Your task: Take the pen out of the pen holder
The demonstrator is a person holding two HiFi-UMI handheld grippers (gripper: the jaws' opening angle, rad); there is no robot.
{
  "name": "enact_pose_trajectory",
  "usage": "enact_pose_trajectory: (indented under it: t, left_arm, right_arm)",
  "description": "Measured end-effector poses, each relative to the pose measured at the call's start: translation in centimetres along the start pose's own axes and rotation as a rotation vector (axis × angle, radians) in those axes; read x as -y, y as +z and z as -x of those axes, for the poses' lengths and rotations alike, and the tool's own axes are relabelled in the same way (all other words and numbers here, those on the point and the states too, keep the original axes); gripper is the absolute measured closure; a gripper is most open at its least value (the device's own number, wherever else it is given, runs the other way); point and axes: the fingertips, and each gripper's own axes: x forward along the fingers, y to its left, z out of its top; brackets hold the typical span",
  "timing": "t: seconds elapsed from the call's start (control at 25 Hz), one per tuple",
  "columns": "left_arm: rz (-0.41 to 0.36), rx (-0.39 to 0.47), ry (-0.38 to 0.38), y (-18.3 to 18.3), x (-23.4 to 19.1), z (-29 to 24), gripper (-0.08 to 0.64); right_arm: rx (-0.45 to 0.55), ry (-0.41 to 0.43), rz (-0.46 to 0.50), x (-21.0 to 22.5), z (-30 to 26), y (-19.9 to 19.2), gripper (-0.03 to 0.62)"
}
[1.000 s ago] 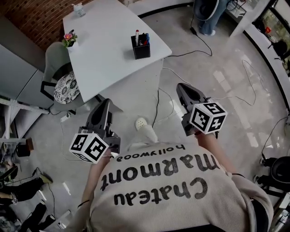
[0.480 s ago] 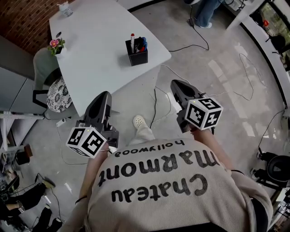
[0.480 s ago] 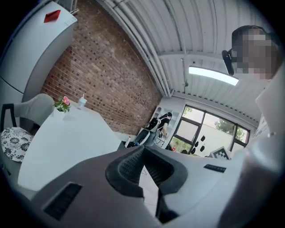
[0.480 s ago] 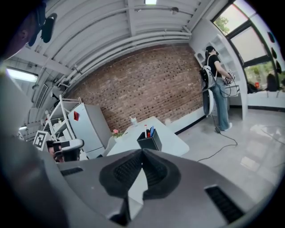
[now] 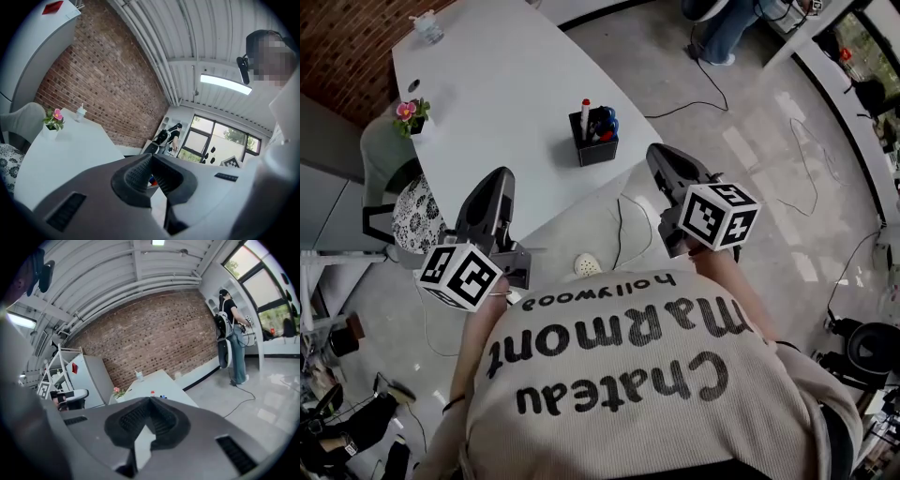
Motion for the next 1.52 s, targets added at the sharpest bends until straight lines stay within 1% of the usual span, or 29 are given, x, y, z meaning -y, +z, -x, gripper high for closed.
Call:
enact_pose_trajectory:
  t: [0.08,0.12,0.24,0.4,0.48,0.6,0.76,0.88,0.96,1.08,1.2,1.4,1.52]
  left_arm:
    - [-0.008,0.018,-0.005,1.2,-1.1,-0.6,0.56]
    - [-0.014,0.028,-0.005,1.8,-1.7,-0.8,0.56]
    - [-0.012,0.049,0.009,2.7,-3.7,-1.2,0.56]
    - [0.026,0.05,0.051,2.3,-6.1,-0.8,0.56]
    - [0.042,0.045,0.073,1.8,-7.0,-0.3,0.56]
    - [0.062,0.05,0.117,1.4,-8.5,0.7,0.56]
    - [0.081,0.07,0.183,1.3,-9.5,2.2,0.56]
    - [0.091,0.087,0.23,1.4,-10.1,3.1,0.56]
    - [0.105,0.106,0.261,1.4,-10.4,3.6,0.56]
    - [0.119,0.117,0.292,1.0,-10.3,3.8,0.56]
    - [0.143,0.131,0.318,0.5,-10.3,3.5,0.56]
    - [0.17,0.15,0.363,-0.3,-10.4,3.3,0.56]
    - [0.181,0.165,0.397,-0.6,-10.5,3.6,0.56]
  right_arm:
    - [-0.003,0.012,0.014,-0.4,-1.5,0.7,0.587]
    - [-0.003,0.018,0.026,-0.5,-2.2,1.1,0.566]
    - [-0.022,0.023,0.064,-0.7,-4.3,1.5,0.529]
    - [-0.085,0.023,0.103,-0.4,-6.7,0.9,0.506]
    - [-0.126,0.034,0.146,-0.3,-7.8,0.6,0.495]
    - [-0.21,0.065,0.263,-0.5,-9.5,0.0,0.491]
    - [-0.338,0.146,0.458,-1.1,-11.2,-0.8,0.491]
    - [-0.41,0.203,0.569,-1.1,-12.2,-1.0,0.491]
    - [-0.465,0.257,0.635,-1.3,-12.7,-1.4,0.492]
    - [-0.57,0.334,0.751,-1.4,-13.0,-2.6,0.492]
    - [-0.678,0.379,0.872,-0.8,-13.2,-4.1,0.489]
    - [-0.766,0.463,0.985,-0.7,-14.0,-5.2,0.472]
    - [-0.8,0.521,1.021,-1.1,-14.5,-5.7,0.471]
